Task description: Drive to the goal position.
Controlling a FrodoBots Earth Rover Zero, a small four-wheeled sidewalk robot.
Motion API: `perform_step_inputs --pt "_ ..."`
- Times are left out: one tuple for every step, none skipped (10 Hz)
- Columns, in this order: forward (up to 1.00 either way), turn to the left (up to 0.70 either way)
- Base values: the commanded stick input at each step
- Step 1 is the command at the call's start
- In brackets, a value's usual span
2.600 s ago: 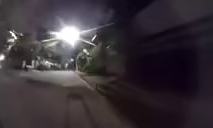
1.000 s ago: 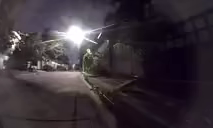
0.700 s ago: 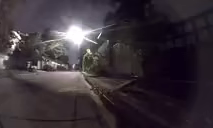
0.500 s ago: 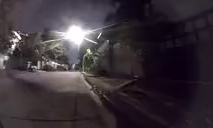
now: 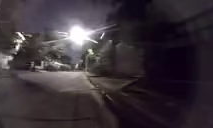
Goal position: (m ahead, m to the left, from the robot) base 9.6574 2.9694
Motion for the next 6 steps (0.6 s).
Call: perform_step_inputs --pt "0.0 1.0" --pt "0.0 1.0" --pt "0.0 1.0" --pt "0.0 0.52" --pt "0.0 0.0" --pt "0.57 0.0"
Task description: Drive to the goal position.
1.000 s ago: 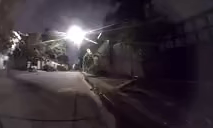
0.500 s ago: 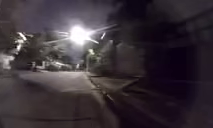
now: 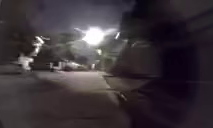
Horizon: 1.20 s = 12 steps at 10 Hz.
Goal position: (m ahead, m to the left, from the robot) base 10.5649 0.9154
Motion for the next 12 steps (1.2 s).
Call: perform_step_inputs --pt "1.0 0.0" --pt "1.0 0.0" --pt "1.0 0.0" --pt "1.0 0.0" --pt "1.0 0.0" --pt "1.0 0.0" --pt "1.0 0.0" --pt "1.0 0.0" --pt "1.0 0.39" --pt "1.0 0.4" --pt "1.0 0.4" --pt "1.0 0.4"
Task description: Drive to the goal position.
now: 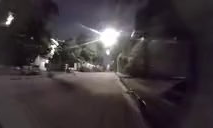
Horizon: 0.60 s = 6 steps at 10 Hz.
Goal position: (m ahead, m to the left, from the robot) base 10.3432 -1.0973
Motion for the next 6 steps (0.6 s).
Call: perform_step_inputs --pt "1.0 0.4" --pt "1.0 0.27" --pt "1.0 0.09" --pt "1.0 0.0" --pt "1.0 0.0" --pt "1.0 0.0"
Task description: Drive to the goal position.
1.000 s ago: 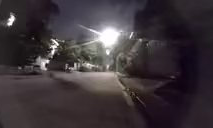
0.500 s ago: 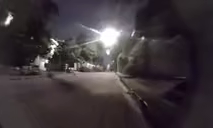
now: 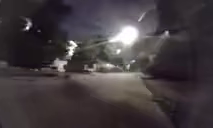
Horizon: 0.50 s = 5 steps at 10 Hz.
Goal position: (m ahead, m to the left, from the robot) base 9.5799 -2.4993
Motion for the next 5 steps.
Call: perform_step_inputs --pt "1.0 0.0" --pt "1.0 -0.08" --pt "1.0 -0.4" --pt "1.0 -0.4" --pt "1.0 -0.4"
